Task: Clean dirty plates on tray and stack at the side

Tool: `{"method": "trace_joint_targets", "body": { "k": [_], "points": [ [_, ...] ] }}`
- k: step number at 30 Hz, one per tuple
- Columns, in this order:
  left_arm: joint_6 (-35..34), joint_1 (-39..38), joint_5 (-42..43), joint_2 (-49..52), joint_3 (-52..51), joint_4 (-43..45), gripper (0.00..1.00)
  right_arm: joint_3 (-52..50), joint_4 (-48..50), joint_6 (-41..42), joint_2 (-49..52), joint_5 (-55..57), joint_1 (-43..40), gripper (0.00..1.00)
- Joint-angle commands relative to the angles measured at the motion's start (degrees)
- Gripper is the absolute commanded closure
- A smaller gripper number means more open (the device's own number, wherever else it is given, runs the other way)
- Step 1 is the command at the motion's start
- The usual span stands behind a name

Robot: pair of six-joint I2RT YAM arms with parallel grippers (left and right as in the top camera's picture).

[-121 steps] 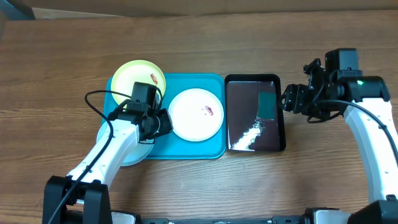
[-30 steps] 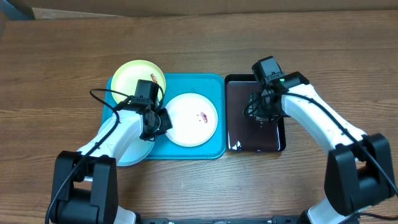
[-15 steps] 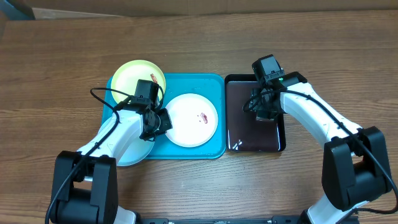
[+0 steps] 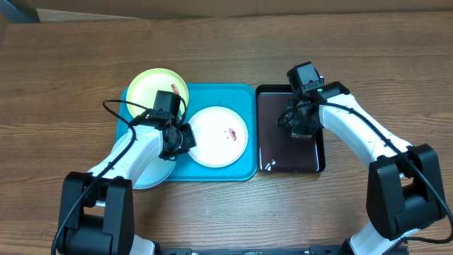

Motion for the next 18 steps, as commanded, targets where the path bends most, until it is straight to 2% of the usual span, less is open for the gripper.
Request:
{"method": "trace_joint_targets", "body": {
  "k": [1, 12, 18],
  "points": [
    [1.1, 0.1, -0.7, 0.3, 0.7, -0.2, 0.96, -0.1, 0.5, 0.3, 1.2, 1.0, -0.3, 0.28],
    [1.1, 0.1, -0.7, 0.3, 0.7, -0.2, 0.96, -0.1, 1.6, 0.3, 5.4, 1.0, -0.3, 0.29],
    [1.1, 0.1, -0.7, 0.3, 0.7, -0.3, 0.96, -0.1, 2.8, 0.3, 6.6, 1.0, -0.3, 0.36]
  ]
}}
